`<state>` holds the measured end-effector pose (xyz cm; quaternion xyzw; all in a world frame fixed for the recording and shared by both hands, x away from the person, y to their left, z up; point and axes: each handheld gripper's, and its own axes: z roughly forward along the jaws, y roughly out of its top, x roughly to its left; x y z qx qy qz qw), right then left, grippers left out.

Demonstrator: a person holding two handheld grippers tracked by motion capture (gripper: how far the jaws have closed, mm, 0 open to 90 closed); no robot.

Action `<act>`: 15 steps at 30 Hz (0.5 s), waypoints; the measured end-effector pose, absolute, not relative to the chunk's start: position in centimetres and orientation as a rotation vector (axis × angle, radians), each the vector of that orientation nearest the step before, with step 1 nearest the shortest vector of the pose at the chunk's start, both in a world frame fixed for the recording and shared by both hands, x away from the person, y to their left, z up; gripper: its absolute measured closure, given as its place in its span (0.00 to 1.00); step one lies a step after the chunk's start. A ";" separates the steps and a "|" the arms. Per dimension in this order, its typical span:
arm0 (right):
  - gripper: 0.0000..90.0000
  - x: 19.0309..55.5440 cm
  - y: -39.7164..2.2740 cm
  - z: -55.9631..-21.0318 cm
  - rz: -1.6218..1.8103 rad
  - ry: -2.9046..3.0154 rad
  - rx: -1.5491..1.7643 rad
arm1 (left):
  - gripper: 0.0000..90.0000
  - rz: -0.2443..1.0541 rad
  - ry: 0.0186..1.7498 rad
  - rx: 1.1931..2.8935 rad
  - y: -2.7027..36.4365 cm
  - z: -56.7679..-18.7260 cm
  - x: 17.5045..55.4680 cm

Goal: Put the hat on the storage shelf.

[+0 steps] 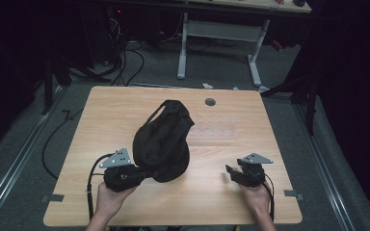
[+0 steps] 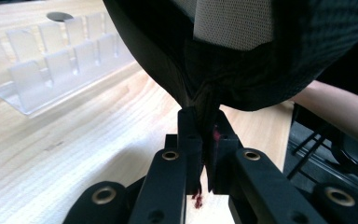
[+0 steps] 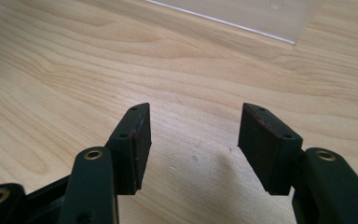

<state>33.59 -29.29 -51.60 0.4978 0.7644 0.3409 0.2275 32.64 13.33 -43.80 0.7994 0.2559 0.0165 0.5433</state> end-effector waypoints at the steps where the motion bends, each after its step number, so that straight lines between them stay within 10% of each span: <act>1: 0.49 33.6 -29.3 -51.7 0.928 2.104 1.378 | 0.96 0.048 0.611 1.897 13.4 -43.7 32.7; 15: 0.42 33.8 -29.6 -53.1 0.881 2.072 1.437 | 0.96 0.147 0.703 1.858 14.4 -42.6 33.9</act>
